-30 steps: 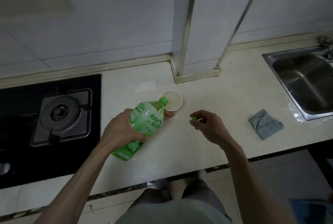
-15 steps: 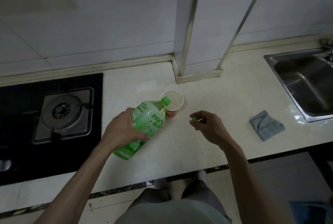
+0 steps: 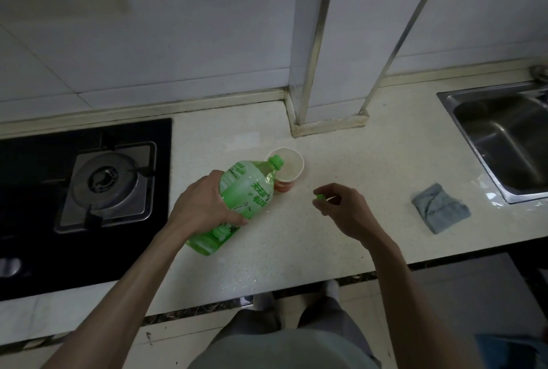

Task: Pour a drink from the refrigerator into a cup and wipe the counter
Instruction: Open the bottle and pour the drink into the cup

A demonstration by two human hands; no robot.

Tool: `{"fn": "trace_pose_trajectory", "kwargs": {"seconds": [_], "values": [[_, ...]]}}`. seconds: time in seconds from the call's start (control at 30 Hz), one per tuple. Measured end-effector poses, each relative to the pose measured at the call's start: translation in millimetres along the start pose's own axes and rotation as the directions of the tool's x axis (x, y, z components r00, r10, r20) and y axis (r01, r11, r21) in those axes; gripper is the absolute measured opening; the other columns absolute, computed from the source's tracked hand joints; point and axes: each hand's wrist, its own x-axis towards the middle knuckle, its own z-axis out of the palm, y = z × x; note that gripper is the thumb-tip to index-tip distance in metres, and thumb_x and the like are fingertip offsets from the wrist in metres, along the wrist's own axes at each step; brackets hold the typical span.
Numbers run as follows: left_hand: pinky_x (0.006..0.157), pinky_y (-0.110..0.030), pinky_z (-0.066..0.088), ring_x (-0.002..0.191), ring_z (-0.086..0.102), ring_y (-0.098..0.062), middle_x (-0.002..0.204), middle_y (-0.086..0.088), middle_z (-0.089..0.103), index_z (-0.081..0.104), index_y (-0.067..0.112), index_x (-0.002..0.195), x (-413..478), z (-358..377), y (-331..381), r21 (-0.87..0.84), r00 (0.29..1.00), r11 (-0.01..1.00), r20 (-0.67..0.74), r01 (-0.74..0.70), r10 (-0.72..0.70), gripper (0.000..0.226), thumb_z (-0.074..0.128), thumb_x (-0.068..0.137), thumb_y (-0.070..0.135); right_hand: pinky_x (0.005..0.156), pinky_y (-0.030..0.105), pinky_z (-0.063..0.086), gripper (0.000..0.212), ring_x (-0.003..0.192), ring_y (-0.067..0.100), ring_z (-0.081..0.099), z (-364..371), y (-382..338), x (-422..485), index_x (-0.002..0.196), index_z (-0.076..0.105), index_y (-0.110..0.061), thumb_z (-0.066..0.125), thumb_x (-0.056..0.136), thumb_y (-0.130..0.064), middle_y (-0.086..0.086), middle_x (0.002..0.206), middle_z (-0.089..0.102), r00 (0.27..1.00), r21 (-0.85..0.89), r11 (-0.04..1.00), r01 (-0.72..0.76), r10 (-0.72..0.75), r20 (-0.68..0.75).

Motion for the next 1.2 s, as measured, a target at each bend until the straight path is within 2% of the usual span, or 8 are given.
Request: {"fn": "trace_pose_trajectory", "kwargs": {"seconds": [0.27, 0.47, 0.8, 1.2], "values": [[0.077, -0.032, 0.051, 0.092, 0.060, -0.016, 0.105, 0.006, 0.062, 0.047, 0.024, 0.124, 3.2, -2.2, -0.2, 0.017, 1.000, 1.000, -0.009, -0.003, 0.003, 0.084, 0.091, 0.054, 0.044, 0.068, 0.015, 0.048, 0.030, 0.084, 0.012, 0.063, 1.0, 3.5, 5.1, 0.119, 0.062, -0.011, 0.064, 0.091, -0.021, 0.004, 0.108, 0.066, 1.000, -0.032, 0.999, 0.011, -0.011, 0.004], [0.079, -0.034, 0.053, 0.091, 0.061, -0.016, 0.104, 0.005, 0.064, 0.049, 0.024, 0.124, 5.5, -4.0, -0.2, 0.024, 1.000, 1.000, -0.012, -0.010, 0.010, 0.085, 0.091, 0.053, 0.044, 0.067, 0.015, 0.048, 0.028, 0.083, 0.010, 0.064, 0.6, 4.4, 7.9, 0.117, 0.063, -0.013, 0.065, 0.091, -0.022, 0.002, 0.106, 0.066, 1.000, -0.054, 0.999, -0.003, 0.003, -0.001], [0.078, -0.034, 0.054, 0.090, 0.061, -0.016, 0.102, 0.006, 0.063, 0.049, 0.025, 0.121, 11.0, -4.8, 0.4, 0.030, 1.000, 0.999, -0.002, -0.013, 0.013, 0.084, 0.092, 0.052, 0.044, 0.062, 0.012, 0.046, 0.026, 0.080, 0.004, 0.062, -2.8, 5.1, 10.1, 0.115, 0.064, -0.014, 0.066, 0.091, -0.022, -0.002, 0.101, 0.066, 1.000, -0.050, 0.999, 0.006, -0.006, 0.004], [0.072, -0.030, 0.048, 0.089, 0.059, -0.015, 0.102, 0.007, 0.062, 0.048, 0.026, 0.121, 14.2, -7.4, 2.3, 0.053, 1.000, 0.998, -0.010, -0.022, 0.022, 0.083, 0.091, 0.052, 0.045, 0.070, 0.016, 0.050, 0.027, 0.085, 0.011, 0.064, -2.1, 7.5, 14.3, 0.116, 0.064, -0.014, 0.066, 0.090, -0.021, 0.002, 0.106, 0.066, 1.000, -0.051, 0.999, 0.011, -0.010, 0.005]]}}
